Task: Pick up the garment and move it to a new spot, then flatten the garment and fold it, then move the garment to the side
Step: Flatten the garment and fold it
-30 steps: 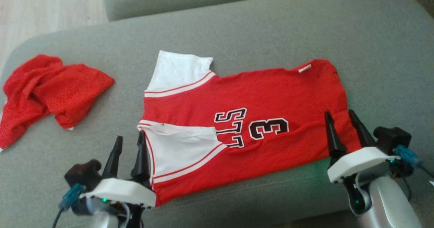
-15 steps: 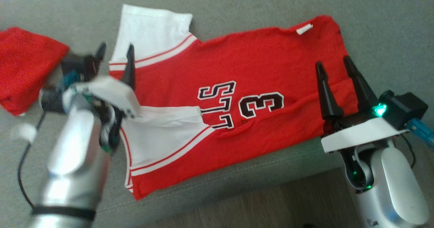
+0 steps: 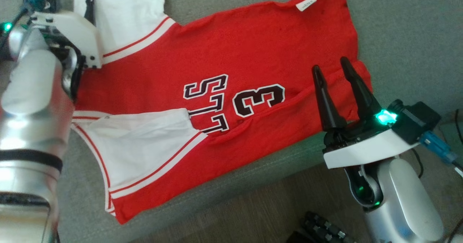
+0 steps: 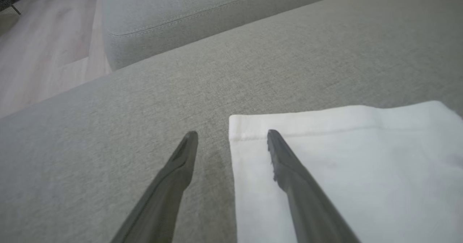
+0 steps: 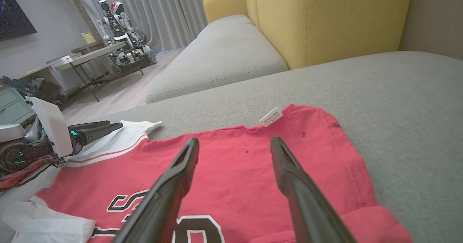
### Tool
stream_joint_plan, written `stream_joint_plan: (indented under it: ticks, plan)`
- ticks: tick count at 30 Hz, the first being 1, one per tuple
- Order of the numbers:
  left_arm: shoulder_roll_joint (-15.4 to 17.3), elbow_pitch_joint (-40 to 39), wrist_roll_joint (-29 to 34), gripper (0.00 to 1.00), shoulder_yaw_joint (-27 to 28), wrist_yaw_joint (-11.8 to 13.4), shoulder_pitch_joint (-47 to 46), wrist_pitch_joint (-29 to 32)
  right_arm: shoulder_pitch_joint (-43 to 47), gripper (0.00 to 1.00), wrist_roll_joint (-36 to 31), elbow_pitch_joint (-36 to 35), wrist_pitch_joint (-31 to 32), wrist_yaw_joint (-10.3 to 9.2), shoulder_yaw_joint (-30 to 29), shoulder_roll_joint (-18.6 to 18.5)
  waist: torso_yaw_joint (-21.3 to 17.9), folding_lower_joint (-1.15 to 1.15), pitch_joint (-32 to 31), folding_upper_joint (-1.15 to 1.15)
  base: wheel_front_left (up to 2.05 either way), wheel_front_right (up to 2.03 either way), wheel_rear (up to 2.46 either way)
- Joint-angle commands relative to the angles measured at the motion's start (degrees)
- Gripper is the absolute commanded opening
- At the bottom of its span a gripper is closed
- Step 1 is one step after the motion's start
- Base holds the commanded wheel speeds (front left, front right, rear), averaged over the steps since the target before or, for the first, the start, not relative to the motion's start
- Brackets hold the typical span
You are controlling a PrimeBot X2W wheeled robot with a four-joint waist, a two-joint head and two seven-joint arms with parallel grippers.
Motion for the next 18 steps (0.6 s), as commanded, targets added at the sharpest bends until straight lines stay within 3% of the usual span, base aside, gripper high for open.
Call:
stream_joint_plan:
  ticks: [1,9,10,11,14,18]
  plan:
    - [2.7,0.2,1.0,1.00,0.4,-0.5,-3.4,0.2,0.4,1.00,0.6,-1.9,-0.8,-0.02,1.0,0.1,-0.6,-0.01,0.6,0.00,0.00,0.00,0.00]
    - [3.1,7.9,1.9,1.00,-1.5,-2.3,-8.2,0.2,0.5,1.00,1.4,-1.2,-1.6,-0.02,1.2,0.1,-1.4,-0.01,1.2,0.00,0.00,0.00,0.00]
    - [2.9,8.8,1.9,0.30,-1.8,-2.7,-8.4,0.5,0.5,1.00,1.4,-1.1,-1.6,-0.02,1.3,0.1,-1.5,-0.01,1.3,0.00,0.00,0.00,0.00]
    - [2.8,9.6,2.0,0.00,-2.2,-3.2,-8.5,0.9,0.5,1.00,1.3,-0.9,-1.6,-0.02,1.3,0.1,-1.5,-0.01,1.3,0.00,0.00,0.00,0.00]
    - [2.0,11.1,2.0,0.00,-3.3,-4.5,-9.0,1.0,0.2,1.00,1.1,-0.7,-1.7,-0.02,0.7,0.1,-1.2,-0.01,1.2,0.00,0.00,0.00,0.00]
    - [0.3,10.8,0.7,0.00,-2.8,-4.6,-9.0,-3.5,-0.2,1.00,0.2,-0.3,-1.8,-0.02,-2.0,0.1,0.5,-0.01,0.8,0.00,0.00,0.00,0.00]
